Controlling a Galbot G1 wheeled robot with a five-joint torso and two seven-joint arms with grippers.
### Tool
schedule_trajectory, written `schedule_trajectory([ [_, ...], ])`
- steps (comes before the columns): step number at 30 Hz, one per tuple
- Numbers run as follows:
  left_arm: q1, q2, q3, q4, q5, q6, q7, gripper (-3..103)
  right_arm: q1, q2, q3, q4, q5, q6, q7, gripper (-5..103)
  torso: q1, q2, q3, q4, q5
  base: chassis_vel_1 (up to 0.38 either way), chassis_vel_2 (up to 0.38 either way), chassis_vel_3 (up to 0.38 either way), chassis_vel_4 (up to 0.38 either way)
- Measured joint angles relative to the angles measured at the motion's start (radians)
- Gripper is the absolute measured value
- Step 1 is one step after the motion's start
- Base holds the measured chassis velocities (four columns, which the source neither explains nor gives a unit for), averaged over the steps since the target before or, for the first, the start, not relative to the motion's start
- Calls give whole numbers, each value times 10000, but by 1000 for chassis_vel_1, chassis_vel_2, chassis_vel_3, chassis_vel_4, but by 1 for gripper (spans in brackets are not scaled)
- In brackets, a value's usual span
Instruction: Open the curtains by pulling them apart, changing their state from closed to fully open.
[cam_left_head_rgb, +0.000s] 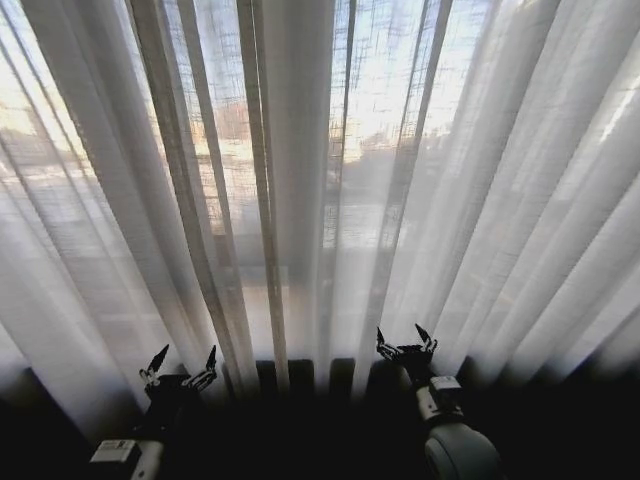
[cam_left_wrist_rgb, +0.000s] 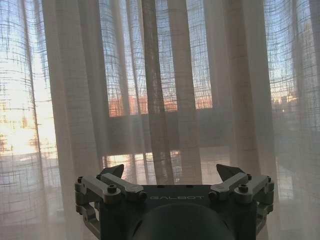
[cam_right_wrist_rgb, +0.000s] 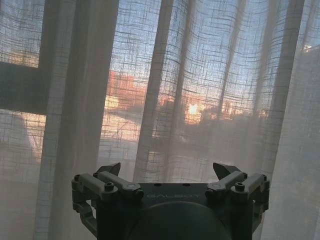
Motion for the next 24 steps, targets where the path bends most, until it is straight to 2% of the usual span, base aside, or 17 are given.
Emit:
schedule_trajectory([
  [10, 27, -10, -41, 33, -10, -99, 1, 100, 3, 100, -161, -157, -319, 244, 33, 100, 10, -4, 5, 1, -1, 67, 11, -55, -13],
  [16, 78, -57, -25, 18, -5, -137, 4, 100, -54, 103, -163, -156, -310, 303, 33, 100, 15, -6, 6, 0, 1, 118, 139, -116, -172],
  [24, 94, -63, -24, -7, 8, -169, 4, 100, -94, 130, -144, -165, -274, 392, 17, 100, 12, -4, 5, 0, -2, 271, 237, -257, -244],
])
